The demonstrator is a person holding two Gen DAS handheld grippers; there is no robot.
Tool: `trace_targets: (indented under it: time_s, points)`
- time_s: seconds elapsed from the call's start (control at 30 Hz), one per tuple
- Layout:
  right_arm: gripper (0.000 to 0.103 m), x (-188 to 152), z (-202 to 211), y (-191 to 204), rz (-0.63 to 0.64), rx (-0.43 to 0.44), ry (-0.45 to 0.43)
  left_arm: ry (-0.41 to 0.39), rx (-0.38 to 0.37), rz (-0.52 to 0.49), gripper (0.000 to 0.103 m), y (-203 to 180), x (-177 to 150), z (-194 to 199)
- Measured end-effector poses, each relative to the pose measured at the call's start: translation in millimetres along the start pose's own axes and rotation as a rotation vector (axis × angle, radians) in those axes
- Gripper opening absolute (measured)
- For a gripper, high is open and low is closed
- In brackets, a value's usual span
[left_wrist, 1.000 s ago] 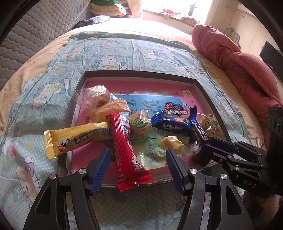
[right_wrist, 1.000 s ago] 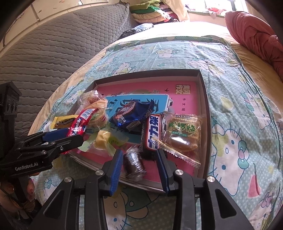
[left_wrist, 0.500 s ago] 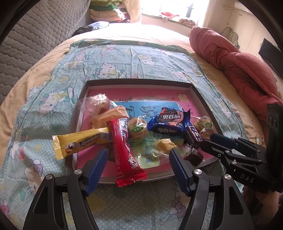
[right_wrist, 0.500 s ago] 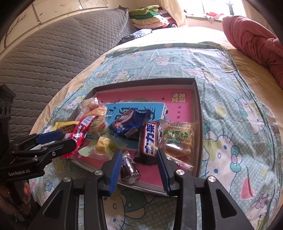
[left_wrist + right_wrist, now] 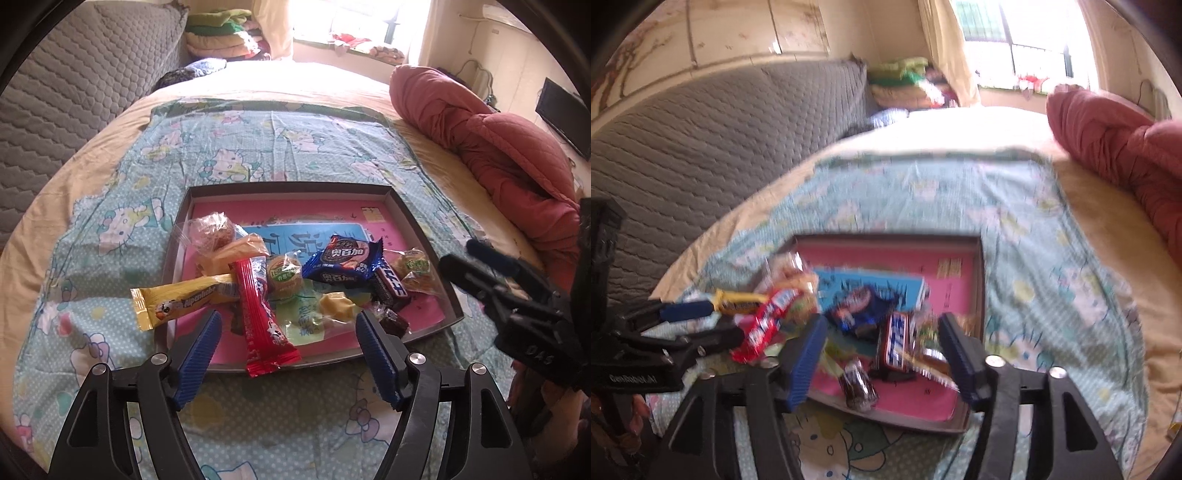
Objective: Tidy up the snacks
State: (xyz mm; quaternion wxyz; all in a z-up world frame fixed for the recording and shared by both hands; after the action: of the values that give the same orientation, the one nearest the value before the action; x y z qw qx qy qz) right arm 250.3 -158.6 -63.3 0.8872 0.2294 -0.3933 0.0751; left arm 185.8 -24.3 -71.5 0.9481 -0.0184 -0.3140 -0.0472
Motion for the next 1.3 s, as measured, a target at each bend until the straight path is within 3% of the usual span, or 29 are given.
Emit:
trace_targets:
  time_s: [0.1,0.33,0.5,0.73,1.3]
  points:
    - [0.079,10.4,14.6,5.1,0.015,0.018,-0.073,-0.008,0.007,-0.013,0.077,-2.8,1.0,7.0]
    - [0.085,10.5,31.1,10.3,0.030,0.019,-0.118,-0.027,0.010,-0.019,0.080,-3.5,-1.5,21.5]
    - [0.096,14.7,56.9,12.4,0.037,-0.005,-0.219,-0.034,0.022,-0.004,0.080,0.8,-7.5,27.0]
    - [0.099,11.7,80.3,11.0,0.004,-0.034,-0.278,-0.036,0.040,-0.007,0.081,2.0,-20.4,32.7]
    - [0.101,-31.6,93.4,26.5,-0.027,-0.089,-0.187,-0.032,0.028,-0.008,0.081,-4.4,-50.8,48.6]
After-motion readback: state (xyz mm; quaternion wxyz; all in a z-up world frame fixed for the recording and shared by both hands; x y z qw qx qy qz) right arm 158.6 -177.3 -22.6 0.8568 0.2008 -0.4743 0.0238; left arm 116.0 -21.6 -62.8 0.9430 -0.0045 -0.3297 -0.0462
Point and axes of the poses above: each gripper's, at about its wrist camera, not at the fingertips, and z roughly against the way its jaws point, y to its left, x to its top, the point moved 10 cm from there along -z, roughly the way its jaws point, and after that the axes turned 11 degrees about -z, right-handed, at the moved point
